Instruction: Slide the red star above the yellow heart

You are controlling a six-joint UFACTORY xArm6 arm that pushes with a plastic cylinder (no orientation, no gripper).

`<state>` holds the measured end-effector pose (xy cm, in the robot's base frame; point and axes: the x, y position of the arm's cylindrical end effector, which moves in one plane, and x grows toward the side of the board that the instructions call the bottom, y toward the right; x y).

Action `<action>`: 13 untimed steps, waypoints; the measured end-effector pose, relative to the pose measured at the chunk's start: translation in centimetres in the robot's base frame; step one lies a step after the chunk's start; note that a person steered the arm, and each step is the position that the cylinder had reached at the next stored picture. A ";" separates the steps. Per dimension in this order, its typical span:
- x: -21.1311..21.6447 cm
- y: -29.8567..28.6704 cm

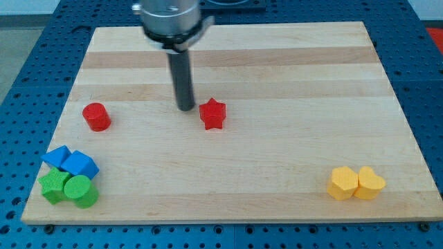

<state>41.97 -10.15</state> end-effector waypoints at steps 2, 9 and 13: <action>3.0 -1.1; -0.7 23.5; 6.0 29.4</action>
<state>48.02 19.23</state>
